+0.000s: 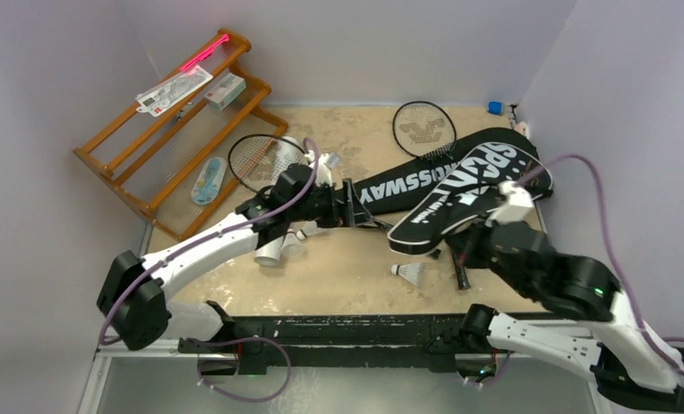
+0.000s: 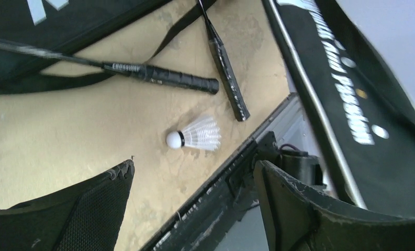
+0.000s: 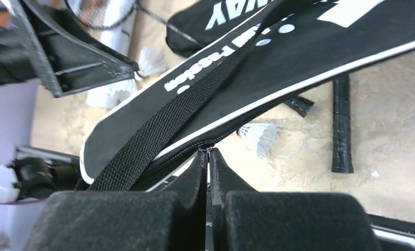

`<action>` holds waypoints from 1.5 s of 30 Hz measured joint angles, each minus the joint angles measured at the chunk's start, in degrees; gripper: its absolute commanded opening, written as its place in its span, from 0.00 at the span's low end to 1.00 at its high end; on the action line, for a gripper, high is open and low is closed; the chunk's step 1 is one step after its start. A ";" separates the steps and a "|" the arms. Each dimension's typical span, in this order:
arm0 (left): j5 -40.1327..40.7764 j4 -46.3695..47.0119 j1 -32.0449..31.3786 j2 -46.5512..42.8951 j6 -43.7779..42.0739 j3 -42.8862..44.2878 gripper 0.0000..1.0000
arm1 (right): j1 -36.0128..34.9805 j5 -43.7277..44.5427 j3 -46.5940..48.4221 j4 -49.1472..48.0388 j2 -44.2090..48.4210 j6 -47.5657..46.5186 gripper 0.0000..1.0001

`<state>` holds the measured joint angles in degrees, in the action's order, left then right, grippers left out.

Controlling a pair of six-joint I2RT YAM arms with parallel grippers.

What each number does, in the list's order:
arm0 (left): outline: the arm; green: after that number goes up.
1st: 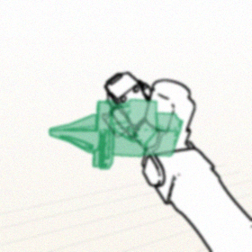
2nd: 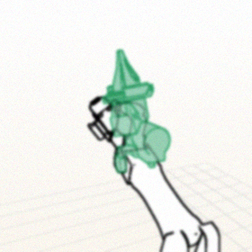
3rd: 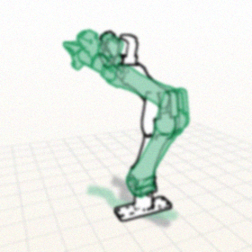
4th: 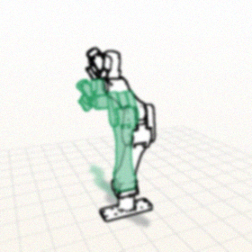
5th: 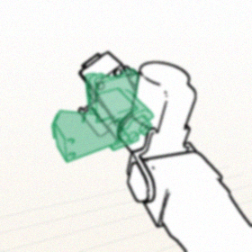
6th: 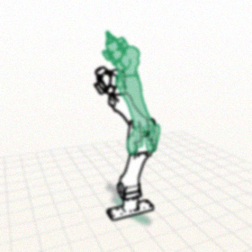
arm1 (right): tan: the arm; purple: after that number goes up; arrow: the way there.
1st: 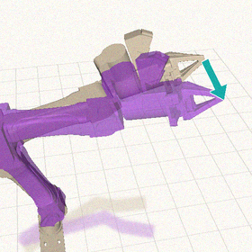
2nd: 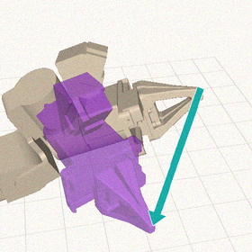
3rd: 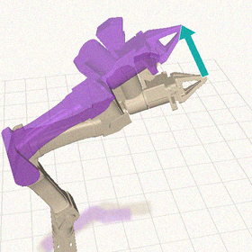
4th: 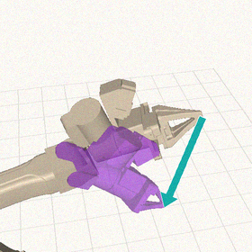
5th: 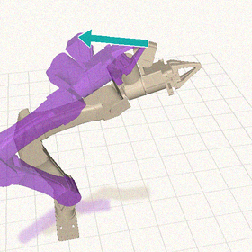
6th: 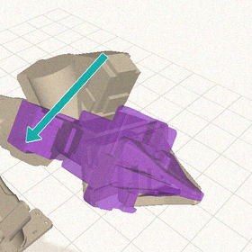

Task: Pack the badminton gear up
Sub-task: Pick up the racket bag from the center of the board, then move the racket bag to the center of the board.

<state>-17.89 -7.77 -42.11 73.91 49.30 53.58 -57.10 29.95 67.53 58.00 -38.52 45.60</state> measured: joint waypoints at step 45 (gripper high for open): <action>0.72 -14.12 8.20 59.10 -36.37 50.14 0.00 | 0.50 1.70 -2.12 11.72 11.93 8.33 0.00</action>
<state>-17.17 -21.89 -33.91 133.01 12.93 103.72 -56.60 31.66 65.41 69.71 -26.59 53.93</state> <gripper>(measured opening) 0.015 0.005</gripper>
